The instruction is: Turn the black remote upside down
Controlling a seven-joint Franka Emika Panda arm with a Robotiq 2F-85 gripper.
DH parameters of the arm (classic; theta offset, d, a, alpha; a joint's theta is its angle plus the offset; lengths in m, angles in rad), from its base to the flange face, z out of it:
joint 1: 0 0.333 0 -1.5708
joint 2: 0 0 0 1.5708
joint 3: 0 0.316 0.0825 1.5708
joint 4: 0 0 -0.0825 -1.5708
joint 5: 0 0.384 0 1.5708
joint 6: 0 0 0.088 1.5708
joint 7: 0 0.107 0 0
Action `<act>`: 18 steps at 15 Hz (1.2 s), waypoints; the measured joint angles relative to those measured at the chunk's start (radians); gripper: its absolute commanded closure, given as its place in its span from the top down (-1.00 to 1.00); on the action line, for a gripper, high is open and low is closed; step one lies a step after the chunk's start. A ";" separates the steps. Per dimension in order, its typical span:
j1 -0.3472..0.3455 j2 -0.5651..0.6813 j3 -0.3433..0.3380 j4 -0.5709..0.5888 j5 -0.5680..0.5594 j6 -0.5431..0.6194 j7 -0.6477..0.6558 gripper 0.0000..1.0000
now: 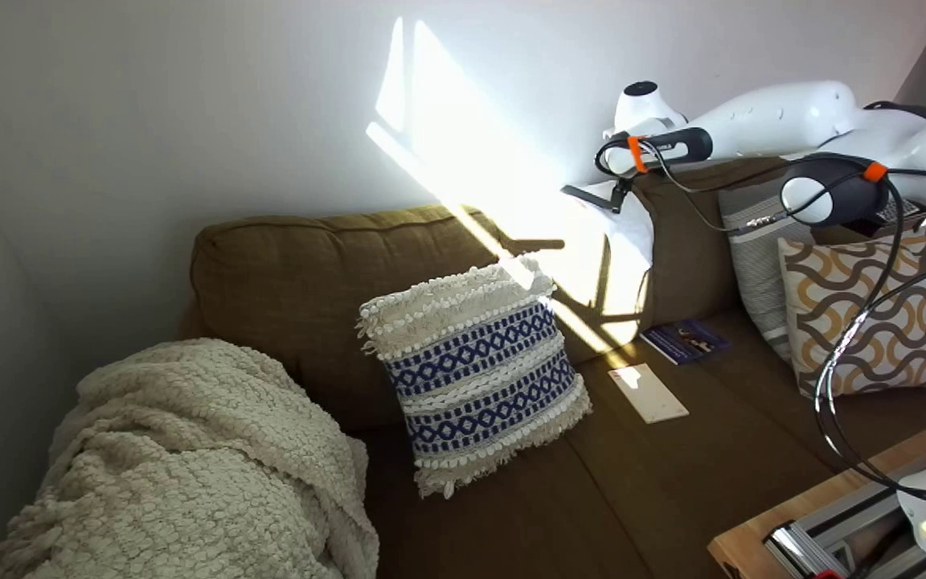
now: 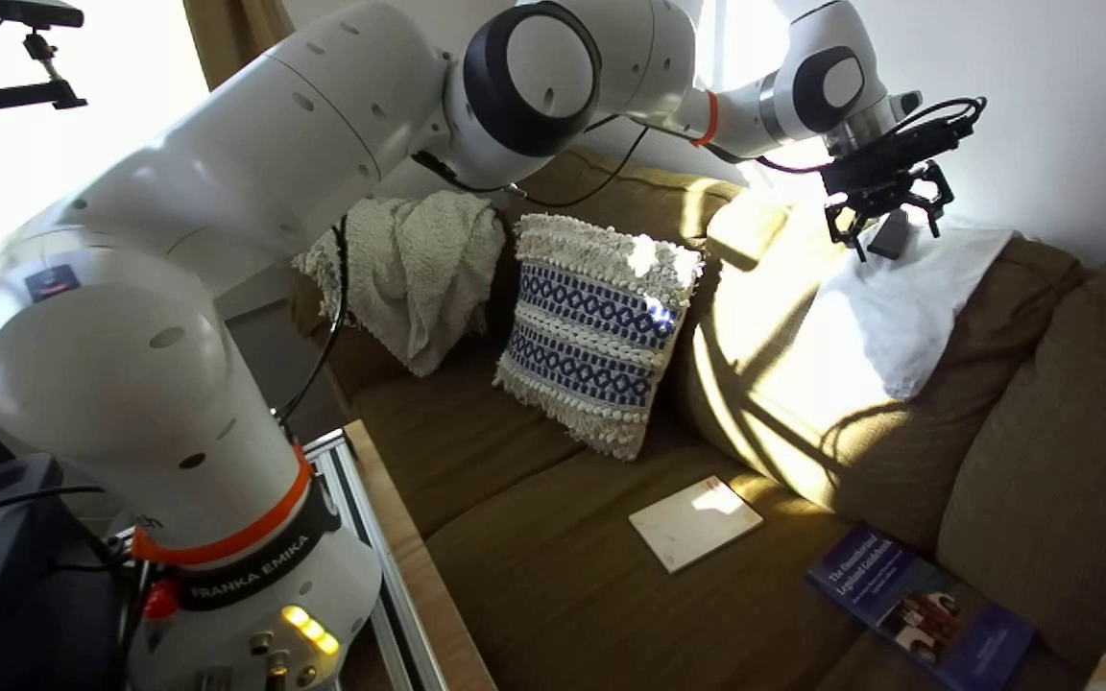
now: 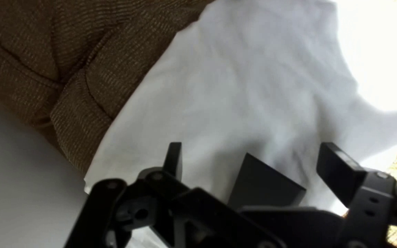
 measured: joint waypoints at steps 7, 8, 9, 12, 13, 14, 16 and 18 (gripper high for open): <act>-0.125 -0.142 0.231 -0.011 0.015 -0.113 0.001 1.00; -0.132 -0.149 0.235 -0.011 0.038 -0.112 0.010 1.00; -0.138 -0.153 0.238 -0.011 0.062 -0.109 0.030 1.00; -0.148 -0.160 0.239 -0.012 0.119 -0.075 0.093 1.00; -0.149 -0.161 0.239 -0.014 0.133 -0.049 0.107 1.00; -0.148 -0.161 0.239 -0.015 0.133 -0.042 0.109 1.00; -0.146 -0.161 0.239 -0.015 0.133 -0.042 0.108 1.00; -0.144 -0.161 0.239 -0.015 0.133 -0.042 0.108 1.00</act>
